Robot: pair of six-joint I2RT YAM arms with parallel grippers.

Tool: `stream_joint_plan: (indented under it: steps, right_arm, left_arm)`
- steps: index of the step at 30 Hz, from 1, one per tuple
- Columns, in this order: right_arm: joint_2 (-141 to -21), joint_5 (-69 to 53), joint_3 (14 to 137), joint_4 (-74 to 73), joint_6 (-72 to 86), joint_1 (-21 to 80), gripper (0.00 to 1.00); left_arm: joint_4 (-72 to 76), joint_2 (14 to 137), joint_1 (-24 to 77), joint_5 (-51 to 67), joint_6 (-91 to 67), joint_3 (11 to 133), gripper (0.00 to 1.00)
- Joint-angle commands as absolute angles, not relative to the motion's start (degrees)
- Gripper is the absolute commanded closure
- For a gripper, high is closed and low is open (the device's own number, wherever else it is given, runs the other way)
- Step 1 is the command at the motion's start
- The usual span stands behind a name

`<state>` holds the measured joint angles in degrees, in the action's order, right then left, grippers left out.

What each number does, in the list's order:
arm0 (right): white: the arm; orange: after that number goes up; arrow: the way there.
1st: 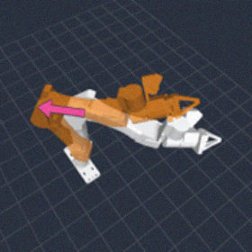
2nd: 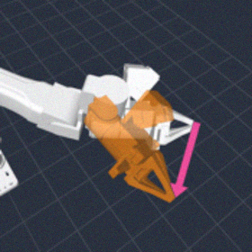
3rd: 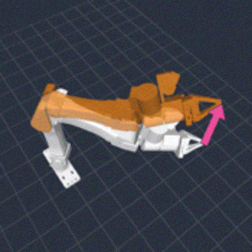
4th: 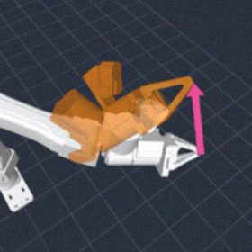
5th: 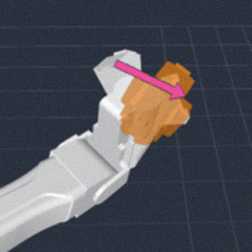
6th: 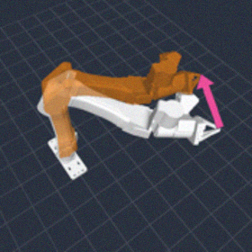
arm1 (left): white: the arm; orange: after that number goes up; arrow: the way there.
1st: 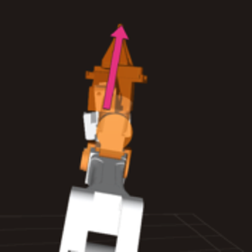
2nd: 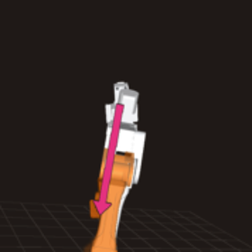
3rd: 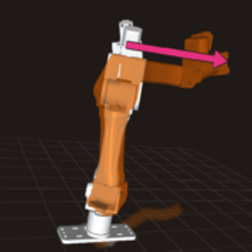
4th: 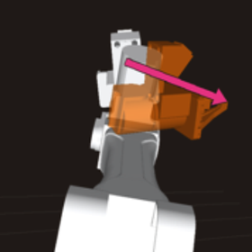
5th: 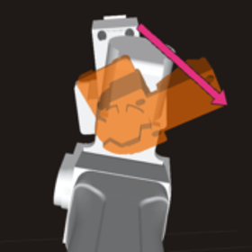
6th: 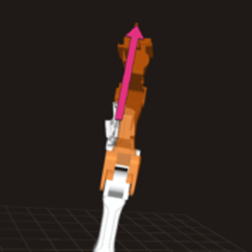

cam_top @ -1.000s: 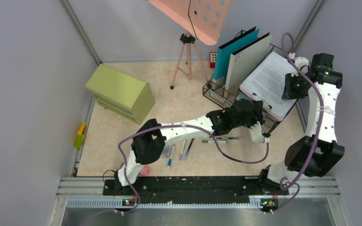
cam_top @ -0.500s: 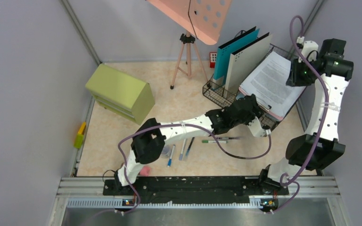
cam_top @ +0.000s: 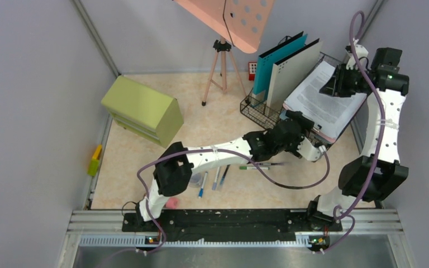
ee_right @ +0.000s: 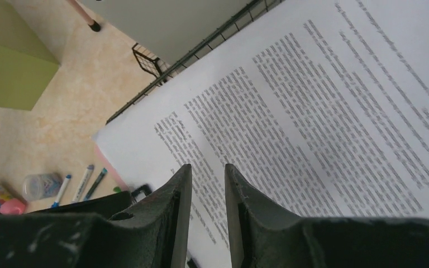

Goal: Organize the desk
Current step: Place the folder in the storage box.

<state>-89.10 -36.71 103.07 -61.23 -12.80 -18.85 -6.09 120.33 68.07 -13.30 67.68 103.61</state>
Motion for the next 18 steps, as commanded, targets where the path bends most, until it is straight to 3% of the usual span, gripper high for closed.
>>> stream_joint_plan:
  steps: [1, 10, 18]
  right_arm:
    - [-87.68, -42.94, 98.75, -50.97, -9.24, -15.66, 0.72]
    - [-85.34, -41.30, 91.03, -46.17, -9.86, -9.50, 0.73]
    - [-84.56, -33.08, 86.43, -43.97, -11.43, -4.41, 0.74]
  left_arm:
    - [-6.48, 113.31, 66.31, -23.37, 56.40, 105.41, 0.02]
    - [-23.33, 105.35, 65.49, -26.21, 39.99, 107.55, 0.02]
    - [-31.30, 97.24, 62.45, -24.71, 28.09, 101.08, 0.02]
